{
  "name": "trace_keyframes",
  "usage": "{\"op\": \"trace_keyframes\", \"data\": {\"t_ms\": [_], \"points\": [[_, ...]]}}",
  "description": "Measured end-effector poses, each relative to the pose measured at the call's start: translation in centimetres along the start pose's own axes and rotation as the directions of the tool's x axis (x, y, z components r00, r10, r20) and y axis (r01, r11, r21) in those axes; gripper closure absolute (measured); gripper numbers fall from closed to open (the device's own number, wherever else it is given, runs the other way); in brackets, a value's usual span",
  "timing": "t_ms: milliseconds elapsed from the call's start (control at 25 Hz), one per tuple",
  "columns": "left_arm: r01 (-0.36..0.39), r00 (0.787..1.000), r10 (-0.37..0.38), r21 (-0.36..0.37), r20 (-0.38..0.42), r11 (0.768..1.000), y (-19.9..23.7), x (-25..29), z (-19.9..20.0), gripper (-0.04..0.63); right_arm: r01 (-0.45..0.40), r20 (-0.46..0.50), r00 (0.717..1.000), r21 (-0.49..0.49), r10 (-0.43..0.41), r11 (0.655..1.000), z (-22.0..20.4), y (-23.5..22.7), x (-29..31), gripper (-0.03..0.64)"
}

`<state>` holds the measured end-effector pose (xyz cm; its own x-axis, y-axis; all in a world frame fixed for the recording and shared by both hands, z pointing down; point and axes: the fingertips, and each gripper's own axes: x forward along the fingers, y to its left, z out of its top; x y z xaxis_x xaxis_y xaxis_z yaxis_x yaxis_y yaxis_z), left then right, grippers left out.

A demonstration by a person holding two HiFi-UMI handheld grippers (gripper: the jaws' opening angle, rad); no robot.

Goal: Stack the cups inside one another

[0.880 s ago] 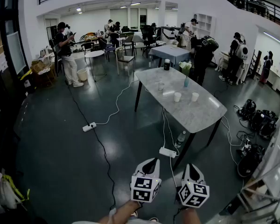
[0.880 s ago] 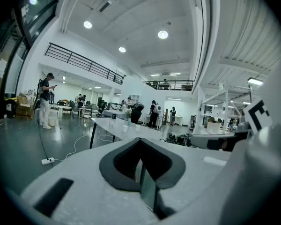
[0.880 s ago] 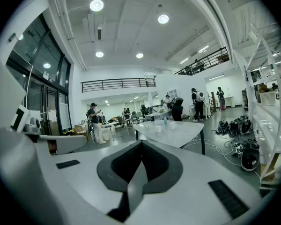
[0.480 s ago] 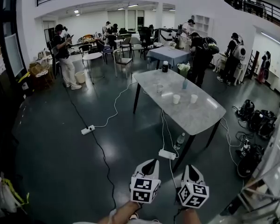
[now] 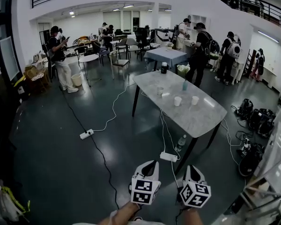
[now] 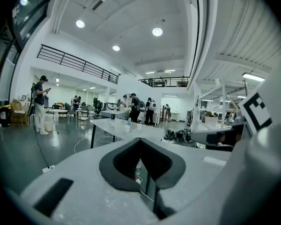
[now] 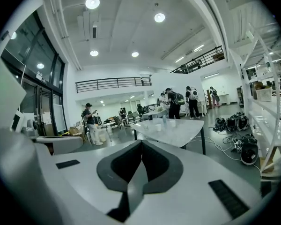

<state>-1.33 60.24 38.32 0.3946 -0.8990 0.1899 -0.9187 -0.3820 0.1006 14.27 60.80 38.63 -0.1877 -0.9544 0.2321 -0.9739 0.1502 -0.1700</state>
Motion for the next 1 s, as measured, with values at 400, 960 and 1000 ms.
{"op": "trace_keyframes", "data": {"t_ms": [400, 960, 1000], "points": [[0.02, 0.999, -0.02, -0.004, -0.043, 1.0, 3.3, 1.2, -1.6, 0.6, 0.044, -0.046, 0.998, 0.004, -0.044, 0.999, -2.0, 1.1, 2.3, 0.609], [-0.011, 0.997, 0.012, 0.02, -0.076, 1.0, 7.0, 7.4, -1.7, 0.6, 0.004, -0.09, 0.996, 0.038, -0.001, 0.999, -2.1, 0.8, 10.8, 0.609], [-0.017, 0.997, 0.018, 0.021, -0.075, 1.0, 7.4, 8.1, -1.4, 0.6, -0.003, -0.089, 0.996, 0.036, 0.007, 0.999, -1.7, 0.7, 11.7, 0.609]]}}
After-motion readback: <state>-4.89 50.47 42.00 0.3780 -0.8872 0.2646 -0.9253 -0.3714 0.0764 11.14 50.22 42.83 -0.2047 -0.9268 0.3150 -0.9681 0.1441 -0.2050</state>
